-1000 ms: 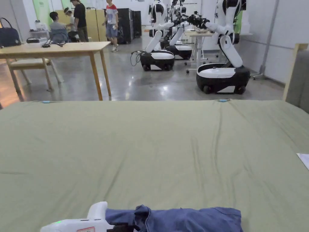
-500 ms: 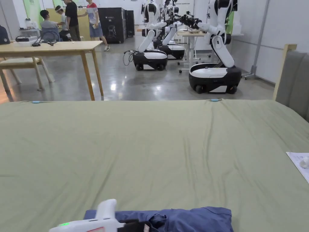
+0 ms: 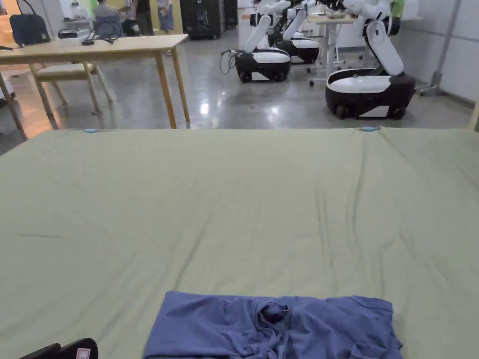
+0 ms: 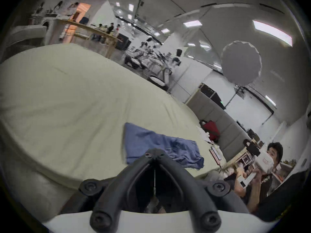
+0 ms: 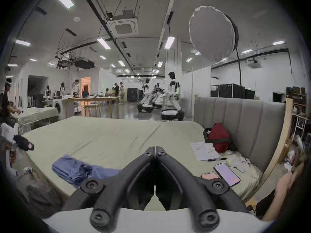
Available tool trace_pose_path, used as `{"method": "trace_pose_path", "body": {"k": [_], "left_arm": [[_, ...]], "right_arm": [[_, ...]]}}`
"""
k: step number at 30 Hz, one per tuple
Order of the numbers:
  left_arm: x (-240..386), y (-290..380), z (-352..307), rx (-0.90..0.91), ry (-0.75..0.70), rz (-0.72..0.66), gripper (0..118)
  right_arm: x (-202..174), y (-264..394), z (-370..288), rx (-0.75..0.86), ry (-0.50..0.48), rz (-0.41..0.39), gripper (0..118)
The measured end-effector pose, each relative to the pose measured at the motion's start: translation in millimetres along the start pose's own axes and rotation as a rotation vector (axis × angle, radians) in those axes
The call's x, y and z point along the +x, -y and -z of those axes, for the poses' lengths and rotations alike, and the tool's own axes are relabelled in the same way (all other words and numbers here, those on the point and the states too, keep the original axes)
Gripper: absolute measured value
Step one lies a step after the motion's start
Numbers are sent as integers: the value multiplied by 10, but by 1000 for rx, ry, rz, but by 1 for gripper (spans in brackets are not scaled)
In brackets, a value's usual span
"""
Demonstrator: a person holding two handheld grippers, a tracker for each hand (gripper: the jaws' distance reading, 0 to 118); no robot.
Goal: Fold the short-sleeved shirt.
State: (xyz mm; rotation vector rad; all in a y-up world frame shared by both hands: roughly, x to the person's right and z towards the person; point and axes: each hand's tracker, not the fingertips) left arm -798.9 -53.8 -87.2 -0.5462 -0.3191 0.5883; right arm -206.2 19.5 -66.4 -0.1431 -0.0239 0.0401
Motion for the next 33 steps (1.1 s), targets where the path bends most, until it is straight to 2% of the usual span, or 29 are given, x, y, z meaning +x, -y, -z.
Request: {"method": "trace_pose_path", "body": {"k": [4, 5, 6, 7, 8, 9, 11, 17, 19, 23, 24, 26, 27, 28, 29, 30, 31, 33], "left_arm": [[-60, -12, 258, -3, 39, -49, 0], [-145, -35, 368, -12, 56, -66, 9], [-162, -55, 467, -22, 78, -78, 26], [-185, -77, 596, -36, 77, -72, 73], [-220, -103, 750, -67, 79, -84, 103], [-262, -105, 891, -109, 54, -93, 114], [-385, -152, 1145, -100, 79, -98, 114], [-587, -140, 1761, -212, 11, -153, 114], [-541, -152, 1814, -193, 86, -137, 114], [-542, -144, 2006, -260, 184, -212, 112], [-517, -132, 2023, -264, 201, -211, 106], [-540, -102, 2118, -302, 200, -200, 74], [-519, -71, 2137, -342, 175, -167, 56], [-494, -18, 2152, -356, 146, -119, 30], [-527, 15, 2168, -350, 99, -89, 22], [-556, 32, 2166, -350, 79, -89, 19], [-555, 24, 2135, -321, 112, -112, 17], [-441, 7, 2090, -302, 77, -105, 16]], "right_arm": [[6, -57, 35, -16, 14, 27, 0], [14, -63, 34, -23, 12, 31, 0], [16, -63, 28, -26, 14, 38, 0], [23, -69, 19, -30, 7, 48, 0], [29, -72, 8, -35, -5, 58, 0], [29, -73, -3, -37, -10, 65, 0], [14, -89, -39, -40, -10, 65, 0], [47, -100, -116, -65, 6, 57, 0], [63, -98, -117, -74, 4, 61, 0], [39, -97, -94, -85, -3, 49, 0], [31, -96, -87, -86, -7, 49, 0], [10, -88, -71, -92, -19, 48, 0], [5, -82, -64, -98, -23, 45, 1], [-2, -77, -53, -105, -25, 42, 1], [-4, -72, -42, -112, -26, 39, 1], [-4, -68, -30, -119, -26, 37, 1], [7, -51, -19, -128, -24, 36, 1], [13, -46, -9, -140, -18, 37, 1]]}}
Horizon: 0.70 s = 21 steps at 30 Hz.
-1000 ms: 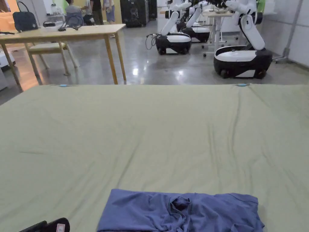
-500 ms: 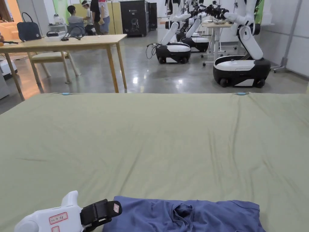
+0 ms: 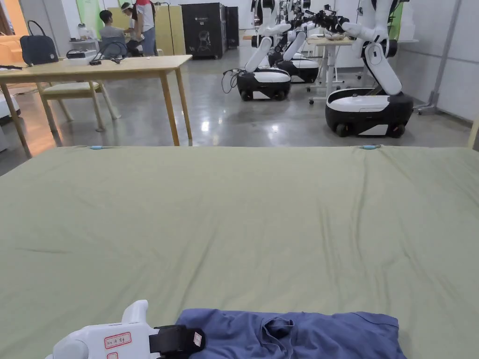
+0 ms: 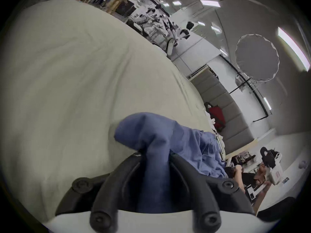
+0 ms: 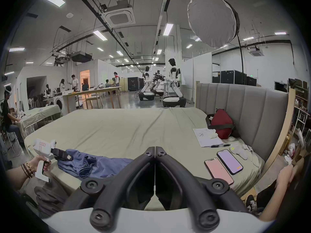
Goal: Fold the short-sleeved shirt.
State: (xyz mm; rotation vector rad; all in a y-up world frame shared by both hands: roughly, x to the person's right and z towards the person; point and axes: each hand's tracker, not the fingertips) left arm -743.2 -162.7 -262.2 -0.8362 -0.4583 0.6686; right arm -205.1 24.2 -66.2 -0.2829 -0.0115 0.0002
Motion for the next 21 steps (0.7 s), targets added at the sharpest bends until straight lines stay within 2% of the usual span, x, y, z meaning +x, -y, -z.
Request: {"method": "trace_pose_path", "body": {"k": [2, 5, 7, 11, 13, 15, 21], "left_arm": [[41, -33, -79, 27, -30, 60, 15], [-42, -176, -330, 54, 3, 11, 9], [-147, -277, -593, 93, -87, 41, 9], [-431, -443, -1056, 130, -188, 4, 9], [-571, -504, -1186, 139, -191, -6, 9], [-474, -510, -1253, 142, -193, 8, 9], [541, -461, -1188, 161, -34, 96, 8]], "right_arm": [[9, 12, 2, -7, 3, -1, 1], [22, 12, 7, -12, 7, 0, 1], [32, 14, 10, -15, 8, 4, 1], [62, 27, 24, -20, 16, 15, 1], [77, 39, 41, -23, 17, 20, 1], [81, 55, 63, -28, 16, 25, 1], [60, 77, 116, -44, 12, 22, 1]]}}
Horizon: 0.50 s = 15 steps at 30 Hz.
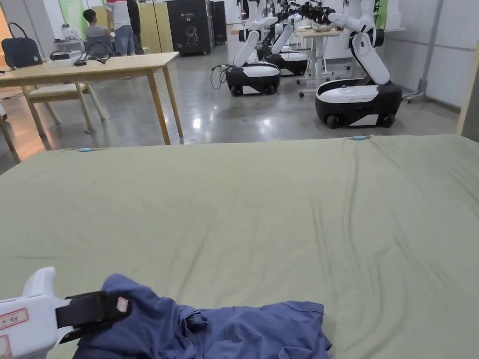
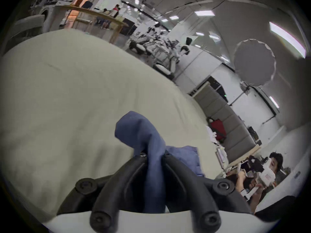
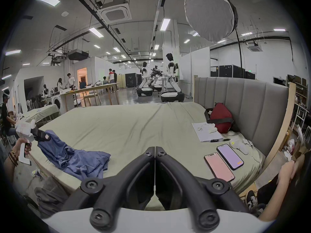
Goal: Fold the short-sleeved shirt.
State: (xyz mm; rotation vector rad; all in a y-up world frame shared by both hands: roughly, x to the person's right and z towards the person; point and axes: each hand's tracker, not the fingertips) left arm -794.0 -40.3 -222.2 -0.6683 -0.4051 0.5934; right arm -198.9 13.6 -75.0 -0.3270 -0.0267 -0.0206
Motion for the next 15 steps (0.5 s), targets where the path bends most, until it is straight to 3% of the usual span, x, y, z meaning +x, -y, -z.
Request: {"method": "trace_pose_path", "body": {"k": [3, 7, 13, 15], "left_arm": [[452, 61, 237, -31, 86, 62, 8], [1004, 221, 748, -112, 83, 159, 8], [1336, 649, 1754, -290, 89, 165, 8], [1452, 843, 1953, -321, 90, 100, 8]], "right_arm": [[-2, 15, 5, -5, -3, -2, 1], [32, 43, -25, -10, 2, -3, 1], [188, 105, -151, -17, 41, 3, 1], [258, 131, -202, -22, 66, 8, 1]]}}
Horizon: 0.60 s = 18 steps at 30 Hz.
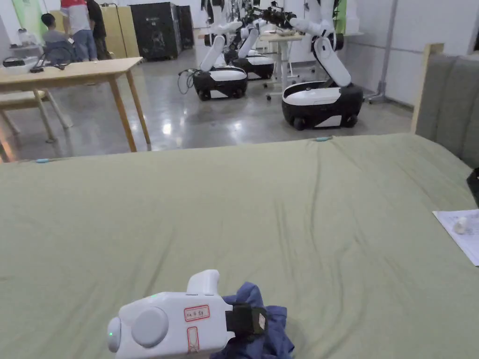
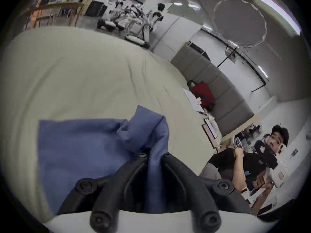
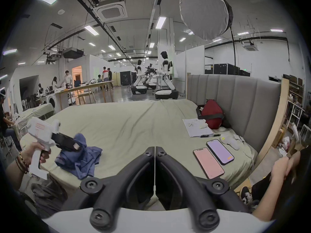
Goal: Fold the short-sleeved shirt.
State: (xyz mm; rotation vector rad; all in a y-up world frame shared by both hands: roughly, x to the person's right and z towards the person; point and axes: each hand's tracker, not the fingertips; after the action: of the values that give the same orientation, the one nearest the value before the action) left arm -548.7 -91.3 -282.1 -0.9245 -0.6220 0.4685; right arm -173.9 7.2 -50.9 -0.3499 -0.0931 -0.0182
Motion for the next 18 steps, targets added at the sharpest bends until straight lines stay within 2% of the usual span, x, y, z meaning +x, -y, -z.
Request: {"method": "trace_pose_path", "body": {"k": [3, 5, 6, 7, 8, 10, 16, 17, 18], "left_arm": [[-88, 37, 312, -74, -62, -66, 12], [-153, 51, 376, -73, -12, -114, 37], [-185, 53, 356, -54, 75, -157, 53], [-187, 47, 317, -31, 137, -177, 76], [-177, 37, 267, -19, 193, -186, 84], [-108, -8, 83, 11, 241, -151, 85], [-123, -32, -973, 223, 183, -6, 84], [-174, 11, -1124, 249, 177, 5, 81], [-258, 93, -1302, 283, 147, 17, 70]], "right_arm": [[106, 37, -74, -6, 27, 20, 1], [155, 58, -105, -12, 37, 31, 1], [175, 69, -118, -15, 41, 35, 1], [186, 79, -120, -18, 43, 35, 1], [191, 85, -117, -21, 45, 34, 1], [189, 95, -103, -30, 47, 31, 1], [94, 83, -37, -38, 20, 25, 1], [75, 79, -21, -39, 14, 23, 1], [45, 73, 1, -41, 5, 19, 1]]}}
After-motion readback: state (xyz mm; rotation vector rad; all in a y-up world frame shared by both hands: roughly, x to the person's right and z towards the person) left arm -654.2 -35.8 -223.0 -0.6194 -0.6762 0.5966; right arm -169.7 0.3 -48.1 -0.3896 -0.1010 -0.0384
